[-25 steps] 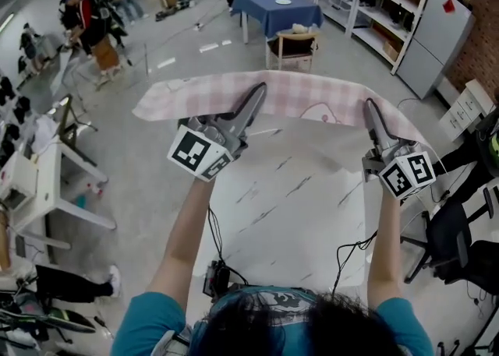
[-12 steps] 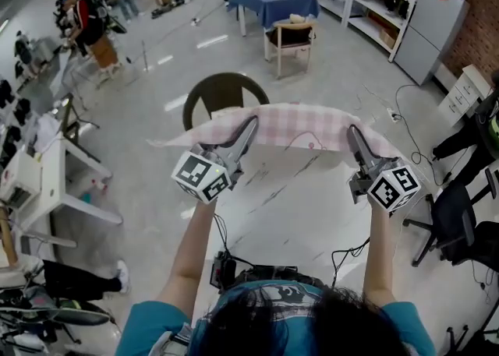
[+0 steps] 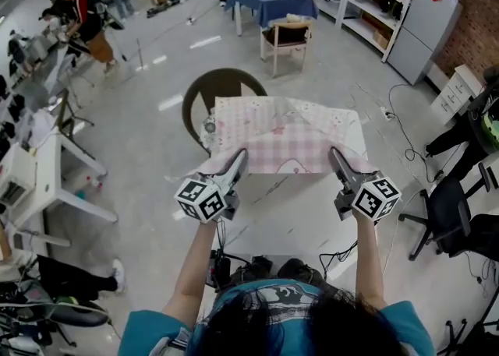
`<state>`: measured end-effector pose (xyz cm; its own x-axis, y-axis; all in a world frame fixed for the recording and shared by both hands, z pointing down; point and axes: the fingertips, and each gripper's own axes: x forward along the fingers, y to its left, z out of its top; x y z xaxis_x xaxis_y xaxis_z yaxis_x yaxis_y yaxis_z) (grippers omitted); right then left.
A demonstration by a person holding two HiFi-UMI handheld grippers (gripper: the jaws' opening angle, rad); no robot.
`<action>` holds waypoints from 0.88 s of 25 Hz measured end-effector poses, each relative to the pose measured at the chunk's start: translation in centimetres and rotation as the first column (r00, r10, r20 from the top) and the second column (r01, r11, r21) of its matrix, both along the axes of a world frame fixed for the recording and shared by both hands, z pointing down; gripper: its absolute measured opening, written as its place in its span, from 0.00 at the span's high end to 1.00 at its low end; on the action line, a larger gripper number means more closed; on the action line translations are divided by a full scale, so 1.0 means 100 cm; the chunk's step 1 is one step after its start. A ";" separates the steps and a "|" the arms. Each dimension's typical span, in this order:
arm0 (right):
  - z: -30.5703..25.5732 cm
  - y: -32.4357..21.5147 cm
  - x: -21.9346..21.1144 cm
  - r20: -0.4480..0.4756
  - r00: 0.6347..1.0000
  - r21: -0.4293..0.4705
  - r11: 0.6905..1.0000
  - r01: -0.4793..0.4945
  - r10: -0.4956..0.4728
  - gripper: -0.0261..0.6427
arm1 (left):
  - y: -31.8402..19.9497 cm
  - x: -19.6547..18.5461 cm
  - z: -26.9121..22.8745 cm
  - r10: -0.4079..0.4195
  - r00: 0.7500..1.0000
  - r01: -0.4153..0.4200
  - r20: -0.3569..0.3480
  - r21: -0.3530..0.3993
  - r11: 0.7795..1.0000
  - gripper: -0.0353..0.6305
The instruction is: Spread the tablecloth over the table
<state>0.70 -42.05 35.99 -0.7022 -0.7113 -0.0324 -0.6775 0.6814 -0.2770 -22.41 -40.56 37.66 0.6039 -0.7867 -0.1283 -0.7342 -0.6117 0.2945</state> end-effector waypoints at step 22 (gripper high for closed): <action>0.131 0.090 0.065 0.145 0.989 -0.386 0.921 0.062 -0.005 0.87 | 0.092 0.058 0.142 -0.037 0.995 -0.005 -0.093 -0.408 0.913 0.80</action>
<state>7.24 -33.04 49.14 -0.7343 -0.6637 0.1425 -0.5917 0.5228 -0.6136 -16.60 -31.41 51.81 0.5918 -0.7923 0.1485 -0.6983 -0.4117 0.5856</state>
